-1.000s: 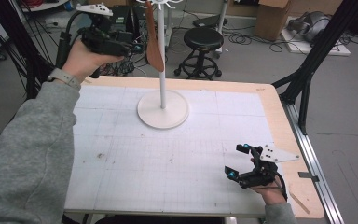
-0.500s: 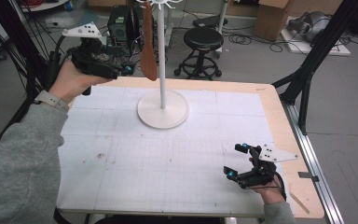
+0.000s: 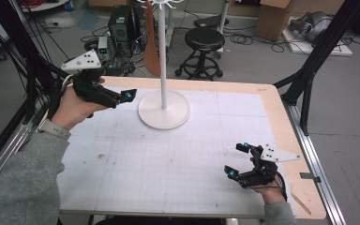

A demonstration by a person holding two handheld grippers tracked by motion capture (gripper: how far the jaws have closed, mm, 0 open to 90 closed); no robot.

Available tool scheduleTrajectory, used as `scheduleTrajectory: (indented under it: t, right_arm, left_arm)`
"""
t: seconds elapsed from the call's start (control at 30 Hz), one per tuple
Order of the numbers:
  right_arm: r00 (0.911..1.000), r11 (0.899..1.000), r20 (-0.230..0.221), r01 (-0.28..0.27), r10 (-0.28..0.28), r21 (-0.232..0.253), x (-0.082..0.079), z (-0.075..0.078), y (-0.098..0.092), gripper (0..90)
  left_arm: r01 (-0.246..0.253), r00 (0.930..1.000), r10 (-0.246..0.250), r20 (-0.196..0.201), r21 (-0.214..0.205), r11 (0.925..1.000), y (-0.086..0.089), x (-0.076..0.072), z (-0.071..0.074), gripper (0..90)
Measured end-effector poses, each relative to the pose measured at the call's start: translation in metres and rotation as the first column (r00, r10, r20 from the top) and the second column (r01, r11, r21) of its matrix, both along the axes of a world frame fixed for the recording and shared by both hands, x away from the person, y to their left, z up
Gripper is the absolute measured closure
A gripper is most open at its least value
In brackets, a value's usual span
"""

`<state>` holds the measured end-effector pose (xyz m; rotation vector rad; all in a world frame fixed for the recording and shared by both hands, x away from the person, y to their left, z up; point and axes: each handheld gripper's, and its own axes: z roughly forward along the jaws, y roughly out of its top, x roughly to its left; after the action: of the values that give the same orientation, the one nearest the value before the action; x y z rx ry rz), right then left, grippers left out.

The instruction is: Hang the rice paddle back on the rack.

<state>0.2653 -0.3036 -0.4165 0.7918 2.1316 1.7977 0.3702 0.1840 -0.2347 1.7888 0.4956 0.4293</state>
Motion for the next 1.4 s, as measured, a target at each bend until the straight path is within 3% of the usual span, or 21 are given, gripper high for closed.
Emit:
scheduleTrajectory:
  t: [0.3, 0.63, 1.0, 1.23, 1.4]
  right_arm:
    - [0.9999, 1.000, -0.004, 0.011, -0.011, 0.002, 0.005, -0.001, 0.000, 0.0]
    - [0.9998, 1.000, -0.008, 0.020, -0.020, -0.013, 0.010, -0.003, 0.004, 0.0]
    - [0.9999, 0.999, -0.004, 0.011, -0.011, -0.038, 0.012, -0.006, 0.011, 0.0]
    - [0.9995, 0.999, -0.004, 0.031, -0.031, -0.032, 0.010, -0.004, 0.010, 0.0]
    - [0.9995, 0.999, -0.001, 0.031, -0.031, -0.040, 0.008, -0.004, 0.010, 0.0]
  left_arm:
    - [0.009, 1.0000, -0.009, 0.004, -0.006, 0.9999, 0.008, -0.024, -0.032, 1.7]
    - [-0.048, 0.9986, 0.049, 0.019, -0.020, 0.9986, 0.031, -0.047, -0.062, 1.7]
    - [-0.117, 0.9925, 0.120, 0.024, -0.094, 0.9886, 0.061, -0.074, -0.103, 1.7]
    - [-0.149, 0.9867, 0.155, 0.048, -0.115, 0.9821, 0.074, -0.087, -0.123, 1.7]
    - [-0.151, 0.9868, 0.157, 0.039, -0.125, 0.9806, 0.078, -0.093, -0.135, 1.7]
